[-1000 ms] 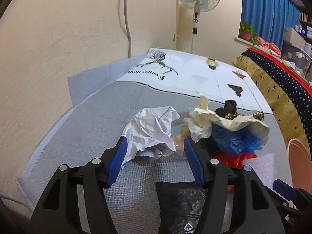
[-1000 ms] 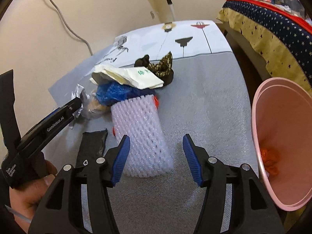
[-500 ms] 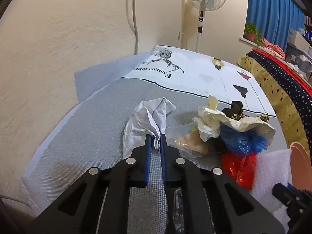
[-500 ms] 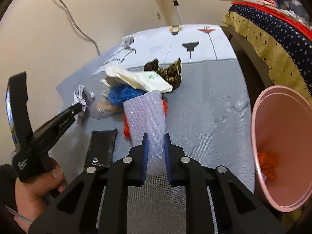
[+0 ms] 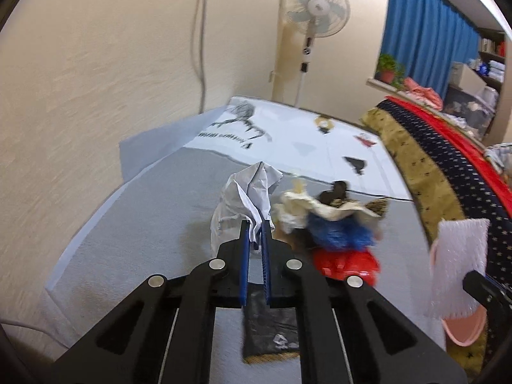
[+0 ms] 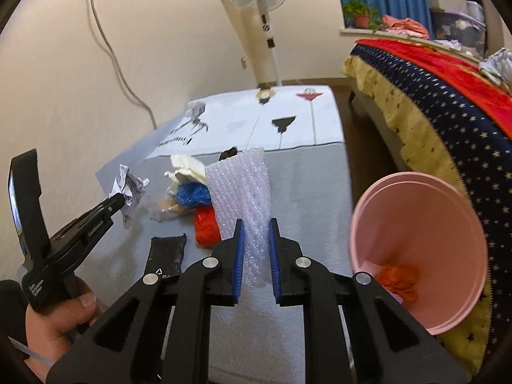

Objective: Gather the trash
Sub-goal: 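Carry the tissue and foam net in both grippers over the pink bin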

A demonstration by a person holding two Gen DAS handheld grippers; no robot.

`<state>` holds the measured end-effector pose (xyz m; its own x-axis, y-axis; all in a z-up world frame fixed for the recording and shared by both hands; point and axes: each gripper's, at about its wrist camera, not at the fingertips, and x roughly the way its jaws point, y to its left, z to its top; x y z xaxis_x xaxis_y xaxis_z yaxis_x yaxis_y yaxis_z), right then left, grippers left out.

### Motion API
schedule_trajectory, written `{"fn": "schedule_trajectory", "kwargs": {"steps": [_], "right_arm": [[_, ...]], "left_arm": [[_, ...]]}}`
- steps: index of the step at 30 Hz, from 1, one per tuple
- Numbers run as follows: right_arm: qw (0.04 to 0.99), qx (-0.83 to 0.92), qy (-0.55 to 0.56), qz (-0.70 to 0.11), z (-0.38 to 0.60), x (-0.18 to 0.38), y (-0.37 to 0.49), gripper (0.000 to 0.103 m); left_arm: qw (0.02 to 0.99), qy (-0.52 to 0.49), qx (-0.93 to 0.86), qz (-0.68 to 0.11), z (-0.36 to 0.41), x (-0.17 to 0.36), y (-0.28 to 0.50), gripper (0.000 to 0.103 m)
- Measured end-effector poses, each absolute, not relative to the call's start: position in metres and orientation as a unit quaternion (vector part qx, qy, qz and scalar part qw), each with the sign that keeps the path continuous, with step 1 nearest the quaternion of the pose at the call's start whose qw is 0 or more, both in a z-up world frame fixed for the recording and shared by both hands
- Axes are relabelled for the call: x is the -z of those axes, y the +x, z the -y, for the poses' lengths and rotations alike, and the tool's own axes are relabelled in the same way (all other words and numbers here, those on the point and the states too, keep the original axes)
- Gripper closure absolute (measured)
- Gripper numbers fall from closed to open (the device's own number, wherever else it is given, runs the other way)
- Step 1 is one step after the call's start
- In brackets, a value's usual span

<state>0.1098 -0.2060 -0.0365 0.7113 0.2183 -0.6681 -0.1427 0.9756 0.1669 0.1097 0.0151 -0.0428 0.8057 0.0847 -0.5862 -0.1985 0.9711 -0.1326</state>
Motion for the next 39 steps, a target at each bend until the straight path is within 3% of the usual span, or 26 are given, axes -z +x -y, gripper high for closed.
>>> {"fn": "schedule_trajectory", "kwargs": {"steps": [39], "right_arm": [[0.958,0.035,0.038,-0.283,0.277,-0.021,0.074,0.088]], "left_arm": [[0.958,-0.082,0.093,-0.260,0.058,0.006,0.080,0.096]]}}
